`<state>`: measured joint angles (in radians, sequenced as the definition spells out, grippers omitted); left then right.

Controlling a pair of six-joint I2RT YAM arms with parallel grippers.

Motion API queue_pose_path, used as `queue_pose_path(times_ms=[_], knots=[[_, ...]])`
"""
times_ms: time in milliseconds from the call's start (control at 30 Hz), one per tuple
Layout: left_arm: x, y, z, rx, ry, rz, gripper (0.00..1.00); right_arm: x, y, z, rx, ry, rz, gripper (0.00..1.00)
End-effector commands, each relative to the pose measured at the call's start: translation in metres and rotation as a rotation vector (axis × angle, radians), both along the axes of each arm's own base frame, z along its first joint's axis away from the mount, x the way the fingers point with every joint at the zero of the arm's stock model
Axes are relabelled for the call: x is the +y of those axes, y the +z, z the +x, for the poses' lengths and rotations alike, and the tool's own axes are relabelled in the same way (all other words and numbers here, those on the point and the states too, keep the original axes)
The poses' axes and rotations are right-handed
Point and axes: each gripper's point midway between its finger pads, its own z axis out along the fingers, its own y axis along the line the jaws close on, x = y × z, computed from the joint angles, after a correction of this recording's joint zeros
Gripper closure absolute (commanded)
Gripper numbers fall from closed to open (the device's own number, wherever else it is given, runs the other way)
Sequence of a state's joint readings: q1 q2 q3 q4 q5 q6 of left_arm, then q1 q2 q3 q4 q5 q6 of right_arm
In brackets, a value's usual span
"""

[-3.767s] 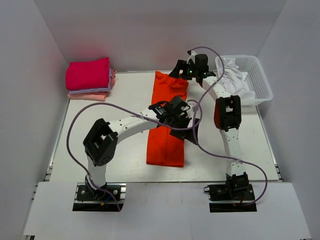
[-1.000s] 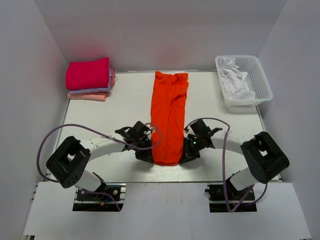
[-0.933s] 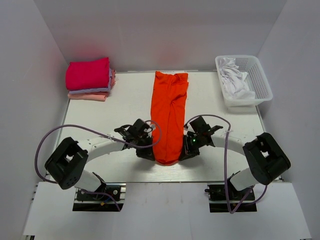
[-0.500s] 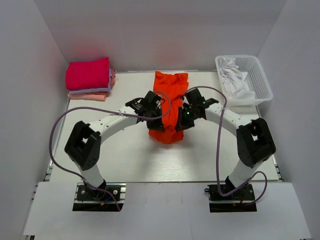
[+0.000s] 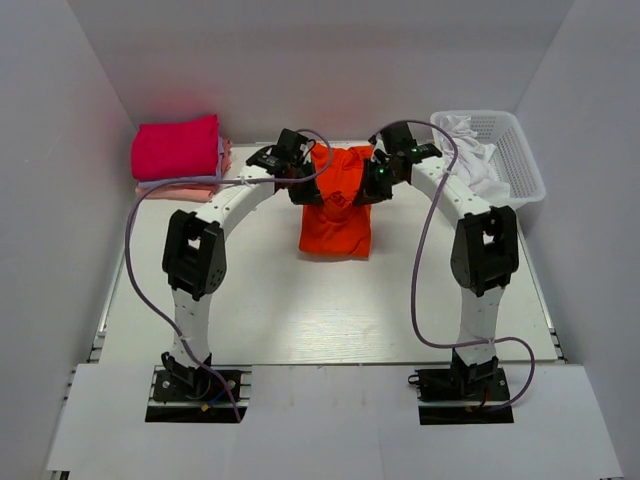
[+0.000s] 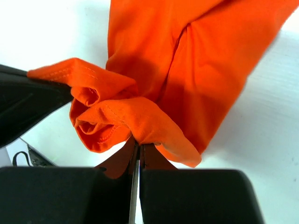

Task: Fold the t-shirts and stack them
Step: Fold the folded rectangular tshirt in 1/3 of the way

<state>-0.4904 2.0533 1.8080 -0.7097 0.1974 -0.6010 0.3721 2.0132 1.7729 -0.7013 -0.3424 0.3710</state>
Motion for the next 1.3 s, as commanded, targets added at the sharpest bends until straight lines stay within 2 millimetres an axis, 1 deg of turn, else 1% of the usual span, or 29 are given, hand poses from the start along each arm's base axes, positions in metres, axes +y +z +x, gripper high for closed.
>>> queue_pose_path(times_ms=[0,33,67,133,167,200,233,300,400,433,467,500,567,600,633,667,700,767,800,833,867,900,933,1000,1033,1067,1100,1133,1267], knots=[[-0.001,0.021,0.014,-0.065,-0.05,-0.042,1.0,0.004,0.006,0.004,0.019,0.03,0.044,1.0],[-0.001,0.025,0.016,-0.072,-0.066,-0.065,1.0,0.003,0.007,0.006,0.015,0.025,0.052,1.0],[-0.001,0.021,0.02,-0.074,-0.081,-0.077,1.0,0.002,0.007,0.009,0.014,0.018,0.06,1.0],[-0.01,0.021,0.022,-0.081,-0.11,-0.117,1.0,0.003,0.008,0.015,-0.006,0.017,0.071,1.0],[-0.011,0.015,0.024,-0.078,-0.11,-0.116,1.0,0.002,0.01,0.02,-0.014,0.007,0.08,1.0],[-0.013,0.018,0.028,-0.096,-0.111,-0.123,1.0,0.001,0.006,0.02,-0.001,0.001,0.077,1.0],[-0.01,0.014,0.033,-0.1,-0.102,-0.124,1.0,0.001,0.007,0.021,-0.004,0.005,0.078,1.0],[-0.012,0.013,0.037,-0.108,-0.096,-0.134,1.0,-0.002,0.002,0.022,0.002,-0.007,0.073,1.0],[-0.009,0.013,0.052,-0.134,-0.063,-0.13,1.0,-0.009,-0.008,0.031,0.005,-0.033,0.071,1.0],[-0.008,0.007,0.057,-0.133,-0.053,-0.117,1.0,-0.008,-0.008,0.035,-0.001,-0.035,0.076,1.0],[-0.003,0.01,0.063,-0.146,-0.038,-0.115,1.0,-0.01,-0.009,0.038,-0.004,-0.038,0.078,1.0],[-0.003,0.009,0.066,-0.151,-0.03,-0.108,1.0,-0.01,-0.011,0.042,-0.01,-0.036,0.081,1.0],[0.0,0.007,0.067,-0.148,-0.019,-0.093,1.0,-0.01,-0.014,0.049,-0.018,-0.034,0.091,1.0],[0.006,0.006,0.071,-0.151,-0.002,-0.085,1.0,-0.008,-0.012,0.054,-0.035,-0.039,0.092,1.0],[0.006,0.0,0.069,-0.135,-0.002,-0.078,1.0,-0.007,-0.017,0.057,-0.026,-0.047,0.091,1.0],[0.008,0.001,0.07,-0.137,0.007,-0.068,1.0,-0.009,-0.017,0.062,-0.029,-0.059,0.094,1.0],[0.013,-0.001,0.075,-0.136,0.018,-0.066,1.0,-0.01,-0.018,0.063,-0.027,-0.064,0.094,1.0],[0.012,0.0,0.074,-0.133,0.012,-0.072,1.0,-0.008,-0.021,0.067,-0.029,-0.069,0.104,1.0],[0.014,-0.009,0.079,-0.133,0.002,-0.071,1.0,-0.009,-0.02,0.07,-0.036,-0.073,0.105,1.0],[0.011,-0.012,0.078,-0.127,-0.011,-0.085,1.0,-0.009,-0.021,0.076,-0.048,-0.084,0.106,1.0],[0.008,-0.011,0.08,-0.13,-0.02,-0.096,1.0,-0.011,-0.023,0.074,-0.033,-0.091,0.099,1.0],[0.008,-0.018,0.081,-0.118,-0.02,-0.091,1.0,-0.013,-0.023,0.076,-0.036,-0.098,0.096,1.0],[0.004,-0.016,0.083,-0.125,-0.03,-0.106,1.0,-0.013,-0.025,0.078,-0.038,-0.101,0.093,1.0],[0.001,-0.027,0.086,-0.11,-0.036,-0.108,1.0,-0.015,-0.03,0.079,-0.024,-0.118,0.088,1.0],[-0.001,-0.022,0.086,-0.116,-0.044,-0.12,1.0,-0.014,-0.031,0.08,-0.017,-0.124,0.085,1.0],[-0.003,-0.026,0.087,-0.113,-0.057,-0.122,1.0,-0.016,-0.037,0.081,0.003,-0.142,0.079,1.0],[-0.003,-0.026,0.087,-0.113,-0.058,-0.122,1.0,-0.017,-0.036,0.082,0.001,-0.148,0.079,1.0],[-0.002,-0.031,0.087,-0.109,-0.064,-0.114,1.0,-0.018,-0.038,0.082,0.009,-0.154,0.074,1.0],[-0.003,-0.031,0.086,-0.112,-0.079,-0.117,0.99,-0.024,-0.039,0.082,0.003,-0.189,0.053,1.0]])
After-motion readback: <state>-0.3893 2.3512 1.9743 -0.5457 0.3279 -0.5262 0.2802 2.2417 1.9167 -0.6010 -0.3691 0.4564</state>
